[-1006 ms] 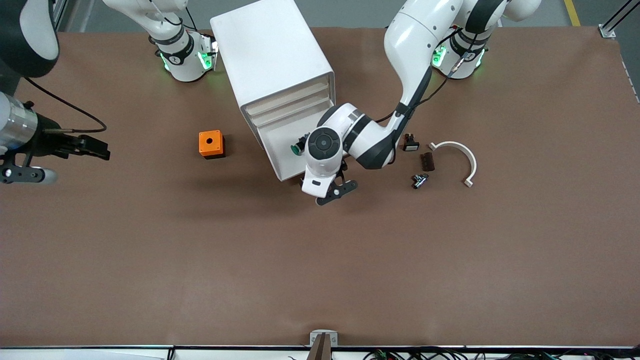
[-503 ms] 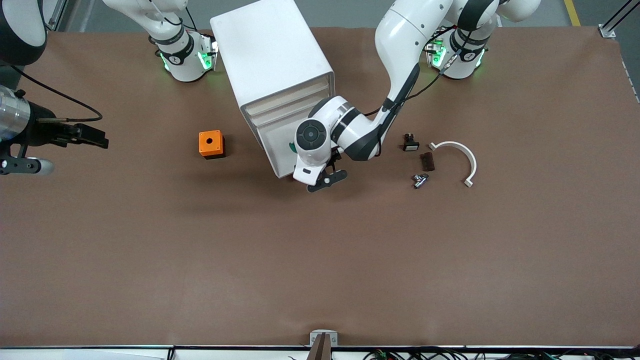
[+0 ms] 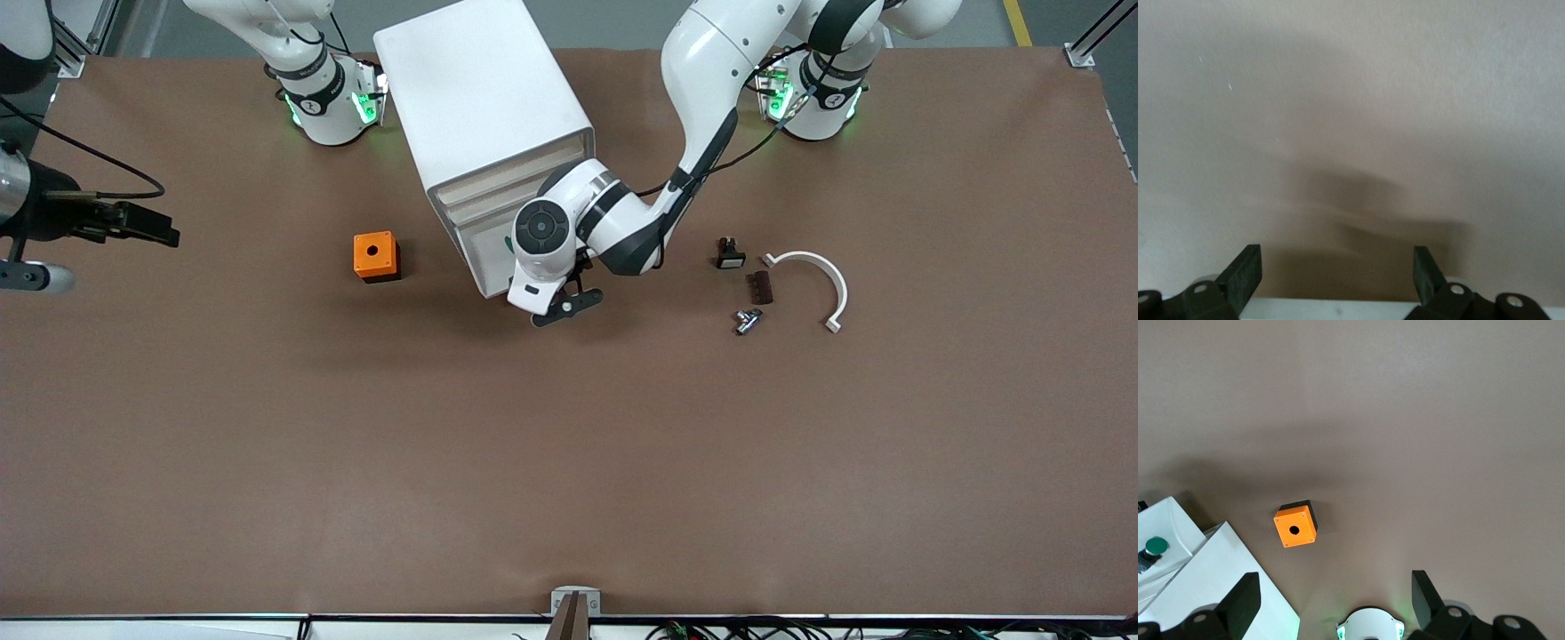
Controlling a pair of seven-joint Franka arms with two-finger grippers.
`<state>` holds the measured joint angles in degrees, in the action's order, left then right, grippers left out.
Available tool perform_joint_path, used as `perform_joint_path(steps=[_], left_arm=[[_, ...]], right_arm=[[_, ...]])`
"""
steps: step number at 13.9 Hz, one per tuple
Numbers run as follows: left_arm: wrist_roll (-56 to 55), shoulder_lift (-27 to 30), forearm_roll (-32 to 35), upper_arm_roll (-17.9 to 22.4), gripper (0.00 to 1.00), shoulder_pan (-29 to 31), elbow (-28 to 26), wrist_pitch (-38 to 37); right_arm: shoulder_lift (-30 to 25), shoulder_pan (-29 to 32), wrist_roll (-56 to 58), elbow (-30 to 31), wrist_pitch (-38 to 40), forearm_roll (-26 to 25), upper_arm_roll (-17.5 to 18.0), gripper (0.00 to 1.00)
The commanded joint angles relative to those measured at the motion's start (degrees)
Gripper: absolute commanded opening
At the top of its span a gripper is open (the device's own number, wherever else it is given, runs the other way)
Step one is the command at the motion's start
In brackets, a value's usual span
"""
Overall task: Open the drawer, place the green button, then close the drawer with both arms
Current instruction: 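Push the drawer into the cabinet with the left gripper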
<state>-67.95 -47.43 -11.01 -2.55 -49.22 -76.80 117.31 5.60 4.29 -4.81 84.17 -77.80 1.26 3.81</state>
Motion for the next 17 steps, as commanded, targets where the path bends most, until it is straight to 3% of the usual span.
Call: perform_joint_path(steps=[1, 5, 8, 13, 17], left_arm=[[-2.36, 1.82, -2.17, -1.92, 1.0, 0.44, -1.77, -0.5], [-2.79, 1.82, -6.65, -2.98, 1.0, 0.44, -1.77, -2.52], [-4.9, 1.82, -7.45, -4.3, 1.0, 0.53, -1.77, -2.61], [-5.43, 1.47, -12.19, -5.09, 1.0, 0.53, -2.3, -2.61], [-5.26, 1.29, -15.96, -5.27, 1.0, 0.53, -2.74, -2.61]], right_arm=[[-3.57, -0.5, -0.03, 2.23, -1.21, 0.5, 0.06, 1.0], [-4.28, -2.88, -0.11, 2.4, -2.27, -0.47, -0.03, 1.0], [-4.46, -4.9, -0.03, 2.49, -2.45, -0.64, -2.57, 1.0], [-5.34, -4.82, -0.11, 2.93, -2.89, -0.73, -2.66, 1.0], [-9.99, -4.82, -0.03, 8.55, -7.54, -0.73, -2.66, 1.0]])
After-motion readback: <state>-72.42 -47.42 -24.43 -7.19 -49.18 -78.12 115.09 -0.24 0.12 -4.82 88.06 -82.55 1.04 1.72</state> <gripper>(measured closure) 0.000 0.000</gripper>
